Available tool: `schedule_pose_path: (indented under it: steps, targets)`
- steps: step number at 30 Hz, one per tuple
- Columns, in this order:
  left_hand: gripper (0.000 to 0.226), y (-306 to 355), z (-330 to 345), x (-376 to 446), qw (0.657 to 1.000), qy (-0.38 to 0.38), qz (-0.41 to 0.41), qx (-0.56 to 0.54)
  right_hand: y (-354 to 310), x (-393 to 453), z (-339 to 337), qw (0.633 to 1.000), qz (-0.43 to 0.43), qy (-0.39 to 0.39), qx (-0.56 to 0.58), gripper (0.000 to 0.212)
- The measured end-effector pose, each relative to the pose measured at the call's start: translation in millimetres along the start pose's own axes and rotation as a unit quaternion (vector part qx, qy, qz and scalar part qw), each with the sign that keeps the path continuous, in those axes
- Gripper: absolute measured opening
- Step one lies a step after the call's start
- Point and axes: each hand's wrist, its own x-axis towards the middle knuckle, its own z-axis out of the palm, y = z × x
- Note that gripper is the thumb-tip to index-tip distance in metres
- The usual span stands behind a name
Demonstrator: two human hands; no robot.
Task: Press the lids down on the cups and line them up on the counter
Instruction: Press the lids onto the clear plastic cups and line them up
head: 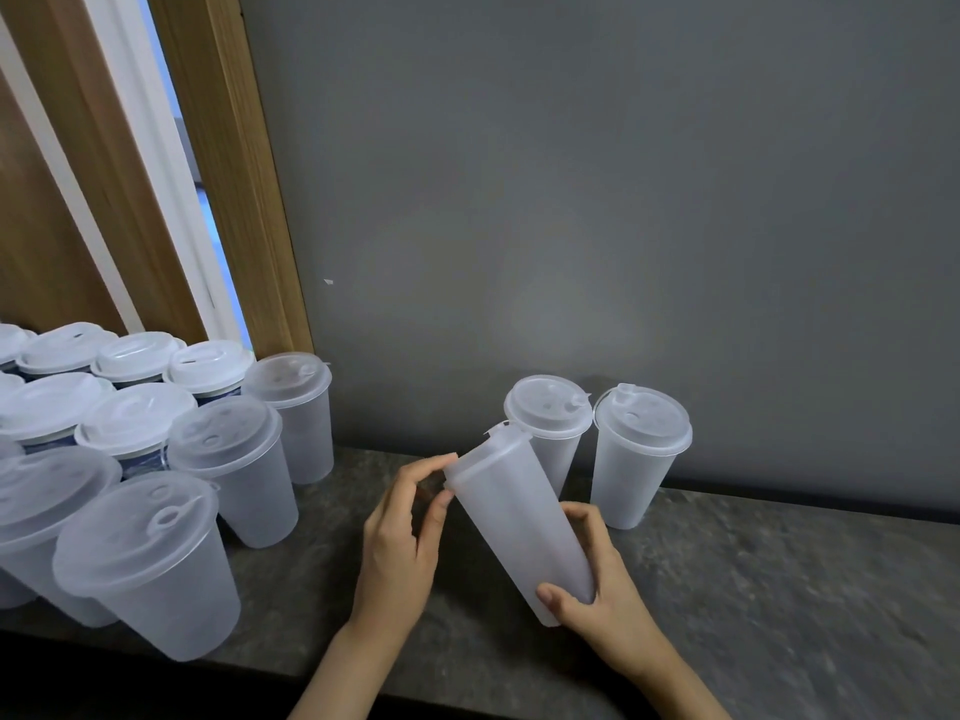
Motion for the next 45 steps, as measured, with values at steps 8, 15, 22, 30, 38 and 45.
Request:
schedule_pose_path:
  steps: [8,15,22,30,38,45]
  targets:
    - [0.026,11.9,-0.1,11.7,0.991,0.012,0.116,0.059,-3.6,2.2,3.4,0.999,-0.016,0.024,-0.015,0.075]
    - [0.029,22.1,-1.0,11.4,0.978,0.021,0.190,0.079,-4.8,0.8,2.9,1.000,-0.025,0.018,-0.002,0.077]
    - [0.035,19.2,-8.1,1.1,0.995,0.003,0.103,0.021,-6.9,-1.4,-1.3,0.997,0.013,-0.032,0.066,0.075]
    - [0.028,14.4,-13.8,4.1,0.987,0.056,0.116,0.095,-10.0,-1.5,-0.1,0.999,-0.006,-0.035,0.035,0.070]
    - [0.048,11.9,-19.9,3.0,0.983,0.059,0.108,0.138,-5.6,0.1,1.4,0.998,-0.004,-0.055,-0.011,0.075]
    - [0.053,31.9,-4.8,-7.8,0.952,0.040,-0.178,-0.247,-6.5,2.0,2.7,0.999,-0.045,-0.019,0.013,0.075]
